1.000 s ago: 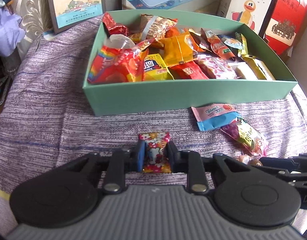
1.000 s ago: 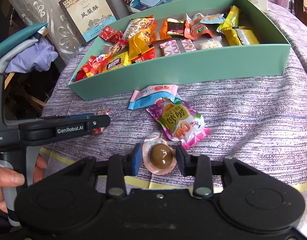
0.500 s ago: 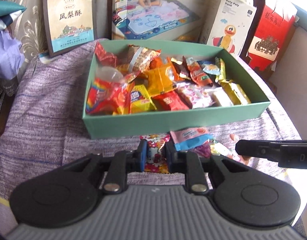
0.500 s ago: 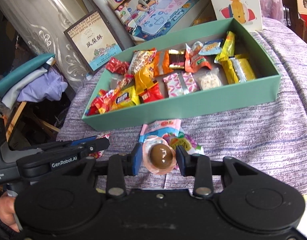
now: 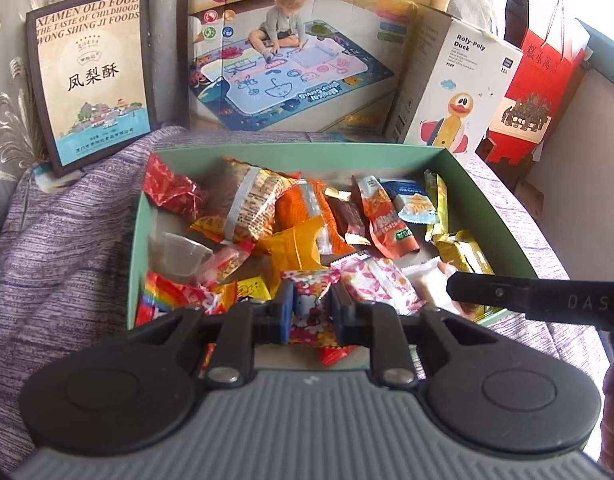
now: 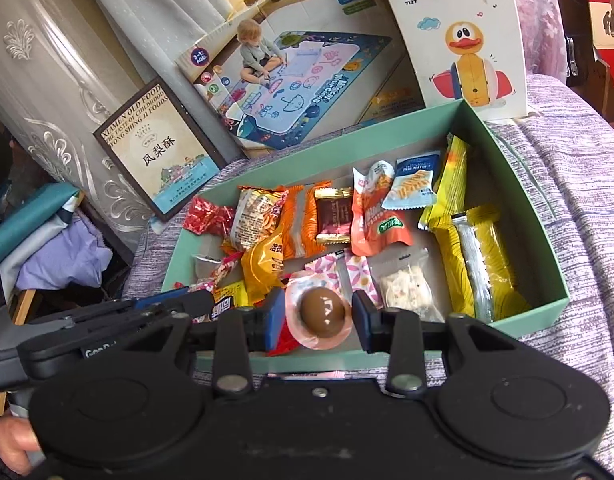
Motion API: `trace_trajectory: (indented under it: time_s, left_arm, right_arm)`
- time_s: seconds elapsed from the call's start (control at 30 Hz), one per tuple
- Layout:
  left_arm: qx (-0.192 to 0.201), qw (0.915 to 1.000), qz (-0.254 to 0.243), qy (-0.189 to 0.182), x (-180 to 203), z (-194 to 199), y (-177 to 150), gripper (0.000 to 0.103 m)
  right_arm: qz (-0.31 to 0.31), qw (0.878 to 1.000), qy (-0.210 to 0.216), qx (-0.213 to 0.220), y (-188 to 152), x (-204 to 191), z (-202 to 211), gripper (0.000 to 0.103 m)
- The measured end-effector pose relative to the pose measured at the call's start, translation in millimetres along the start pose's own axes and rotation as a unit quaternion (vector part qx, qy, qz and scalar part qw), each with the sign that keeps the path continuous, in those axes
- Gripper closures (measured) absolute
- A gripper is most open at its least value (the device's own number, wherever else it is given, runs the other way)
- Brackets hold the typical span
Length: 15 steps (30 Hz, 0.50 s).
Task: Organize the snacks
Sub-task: 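Carry the lollipop and Hello Kitty candy into the tray and open both grippers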
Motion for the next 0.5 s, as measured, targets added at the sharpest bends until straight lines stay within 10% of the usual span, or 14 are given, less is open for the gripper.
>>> trace_trajectory:
  time_s: [0.17,0.23,0.3,0.5]
  left_arm:
    - [-0.008,0.9999,-0.001,0.013,-0.5,-12.9,-2.9,0.073]
    - [-0.004,0.9997,-0.001,0.024,-0.6,-12.9,-5.3,0.025]
    - [0.009,0.9993,-0.004,0.037,0.8,-8.1,-8.9,0.010]
    - [0.008,0.9996,-0.003,0.028,3.1,2.6,-21.2,0.002]
  right_arm:
    - [-0.005,1.000,-0.003,-0.014,2.5,2.3,-16.2,0.064]
    - [-0.007,1.000,-0.002,-0.014,2.0,3.1,-17.8,0.043]
    - [-0.011,1.000,-0.004,-0.001,1.7,4.8,-14.1,0.014]
    - [-0.014,1.000,-0.012,0.016,-4.7,5.8,3.4,0.000]
Point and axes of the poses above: each gripper's, at about its wrist camera, not at the fingertips, and z roughly against the way its jaws point, x to its right, y to its top, the point moved 4 cm from there along -z, roughly the way its jaws point, and after that the axes turned 12 degrees about -x, right-handed, at the moved point
